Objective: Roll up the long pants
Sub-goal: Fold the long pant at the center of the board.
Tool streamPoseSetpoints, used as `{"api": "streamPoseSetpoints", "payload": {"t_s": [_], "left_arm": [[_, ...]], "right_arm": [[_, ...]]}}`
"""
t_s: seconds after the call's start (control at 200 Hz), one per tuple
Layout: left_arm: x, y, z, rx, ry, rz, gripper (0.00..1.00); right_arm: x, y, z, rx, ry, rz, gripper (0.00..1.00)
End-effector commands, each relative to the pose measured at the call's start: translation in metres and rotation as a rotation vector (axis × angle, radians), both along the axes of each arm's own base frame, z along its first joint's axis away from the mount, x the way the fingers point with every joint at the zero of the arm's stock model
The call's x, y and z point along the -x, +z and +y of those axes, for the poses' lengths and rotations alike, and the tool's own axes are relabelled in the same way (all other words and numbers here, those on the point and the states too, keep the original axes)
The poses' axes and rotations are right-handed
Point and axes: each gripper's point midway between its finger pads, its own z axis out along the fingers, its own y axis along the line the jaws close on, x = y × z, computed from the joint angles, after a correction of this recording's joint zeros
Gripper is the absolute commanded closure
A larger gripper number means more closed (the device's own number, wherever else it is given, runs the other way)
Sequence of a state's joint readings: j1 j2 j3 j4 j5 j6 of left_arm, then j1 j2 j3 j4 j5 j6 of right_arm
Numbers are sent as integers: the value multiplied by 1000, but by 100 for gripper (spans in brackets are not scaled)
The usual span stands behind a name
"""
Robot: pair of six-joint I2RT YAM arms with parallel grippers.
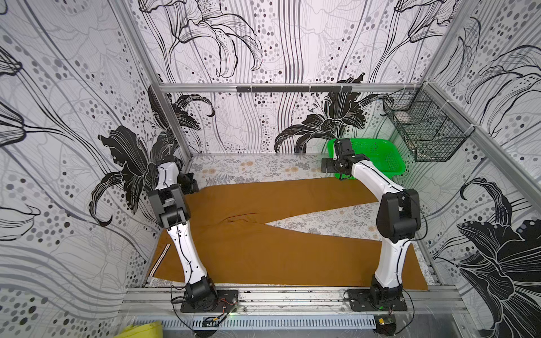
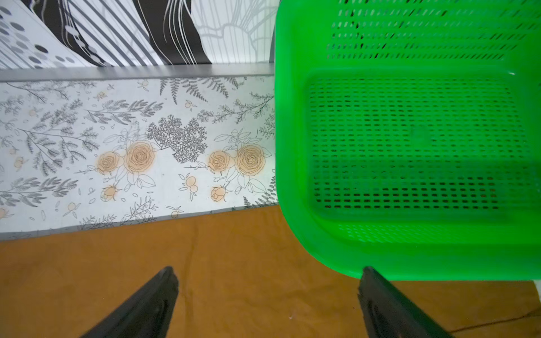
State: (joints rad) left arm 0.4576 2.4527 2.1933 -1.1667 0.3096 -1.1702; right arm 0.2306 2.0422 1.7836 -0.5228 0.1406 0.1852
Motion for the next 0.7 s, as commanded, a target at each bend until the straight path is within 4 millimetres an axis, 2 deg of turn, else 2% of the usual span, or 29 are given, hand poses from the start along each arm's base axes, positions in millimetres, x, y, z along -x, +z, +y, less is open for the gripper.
{"api": "streamPoseSetpoints", "payload": {"t_s": [0.0, 0.16, 0.2, 0.215, 0.25, 0.355, 0.526, 0.571, 0.696], "left_arm": [[4, 37, 1, -102, 0, -16, 100], [7, 31, -9, -72, -21, -20, 100], [7, 27, -12, -64, -24, -22, 100], [7, 26, -12, -60, -24, -19, 100], [8, 23, -13, -56, -23, -19, 100], [6, 16, -17, -38, -30, -28, 100], [1, 16, -19, -33, -49, -51, 100], [1, 17, -18, -37, -51, -51, 100], [0, 20, -17, -47, -62, -55, 100]], "right_arm": [[14, -20, 20, 2, 88, 129, 0], [22, -46, 30, -6, 123, 245, 0], [25, -53, 36, -19, 148, 274, 4], [25, -56, 37, -23, 156, 286, 10], [28, -62, 41, -17, 167, 313, 15], [31, -81, 47, 18, 165, 361, 14], [30, -111, 45, 27, 101, 439, 19], [26, -116, 40, 53, 76, 444, 21], [9, -120, 31, 52, 29, 424, 18]]}}
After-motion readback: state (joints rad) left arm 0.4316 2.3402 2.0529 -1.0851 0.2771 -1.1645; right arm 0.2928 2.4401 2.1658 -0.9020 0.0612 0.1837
